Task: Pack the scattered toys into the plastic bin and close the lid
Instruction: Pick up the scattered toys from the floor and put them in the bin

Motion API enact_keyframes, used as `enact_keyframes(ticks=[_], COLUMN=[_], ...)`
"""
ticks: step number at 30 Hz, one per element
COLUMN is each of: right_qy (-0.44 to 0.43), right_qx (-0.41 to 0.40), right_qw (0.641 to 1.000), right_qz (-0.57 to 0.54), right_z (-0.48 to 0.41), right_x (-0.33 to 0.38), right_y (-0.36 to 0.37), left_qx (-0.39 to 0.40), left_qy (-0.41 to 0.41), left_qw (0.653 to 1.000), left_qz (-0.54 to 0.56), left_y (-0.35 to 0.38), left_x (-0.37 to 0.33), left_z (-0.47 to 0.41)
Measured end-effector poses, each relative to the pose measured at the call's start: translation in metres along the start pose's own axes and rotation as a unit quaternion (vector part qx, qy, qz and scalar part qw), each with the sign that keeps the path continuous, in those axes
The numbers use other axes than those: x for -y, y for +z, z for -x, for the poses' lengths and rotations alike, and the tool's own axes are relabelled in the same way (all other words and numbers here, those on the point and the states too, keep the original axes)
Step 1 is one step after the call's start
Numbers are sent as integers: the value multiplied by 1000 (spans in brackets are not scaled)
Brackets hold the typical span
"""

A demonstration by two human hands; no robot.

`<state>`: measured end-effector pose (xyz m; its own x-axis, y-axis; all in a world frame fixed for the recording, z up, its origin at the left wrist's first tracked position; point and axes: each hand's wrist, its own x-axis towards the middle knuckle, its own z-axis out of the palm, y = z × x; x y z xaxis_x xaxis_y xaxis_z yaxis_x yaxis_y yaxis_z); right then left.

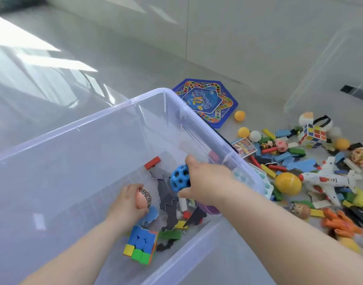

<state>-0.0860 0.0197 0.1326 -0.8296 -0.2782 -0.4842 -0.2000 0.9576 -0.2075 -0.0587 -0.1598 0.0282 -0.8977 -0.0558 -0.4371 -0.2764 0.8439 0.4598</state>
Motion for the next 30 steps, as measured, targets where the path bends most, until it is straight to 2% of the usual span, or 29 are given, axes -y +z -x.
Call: enact_keyframes(ticks=[3, 5, 8, 11, 13, 15, 17, 20, 22, 25, 28, 30], right_qy=[15, 12, 2, -21, -84, -171, -191, -115, -33, 148, 315, 361], right_qx=[94, 142, 138, 21, -121, -294, -397, -424, -405, -366, -295, -212], right_qw=[995, 989, 989, 999, 986, 938, 894, 895, 909, 906, 876, 886], right_qz=[8, 33, 55, -32, -73, -69, -81, -84, -91, -149, -217, -200], right_z=[1, -1, -1, 7, 25, 49, 77, 112, 130, 150, 171, 182], right_x=[-1, -2, -3, -8, -17, -37, -68, -121, -163, -220, -261, -280], right_y=[-1, 0, 0, -2, -6, -5, 8, 39, 66, 115, 148, 166], left_qx=[33, 24, -18, -86, -144, -162, -122, -48, -37, -42, -46, 8], left_qy=[23, 29, 34, 100, 162, 206, 258, 323, 356, 425, 538, 548], left_qw=[998, 999, 999, 991, 975, 961, 949, 935, 927, 904, 840, 834], left_qz=[-39, -40, -6, 30, 47, 93, 132, 136, 114, 20, -55, -66], left_y=[1, 0, -6, -21, -32, -40, -42, -36, -26, -10, 16, 44], left_x=[7, 6, -12, -42, -64, -88, -112, -146, -163, -192, -230, -257], left_z=[0, 0, 3, 10, 20, 35, 56, 79, 87, 95, 106, 113])
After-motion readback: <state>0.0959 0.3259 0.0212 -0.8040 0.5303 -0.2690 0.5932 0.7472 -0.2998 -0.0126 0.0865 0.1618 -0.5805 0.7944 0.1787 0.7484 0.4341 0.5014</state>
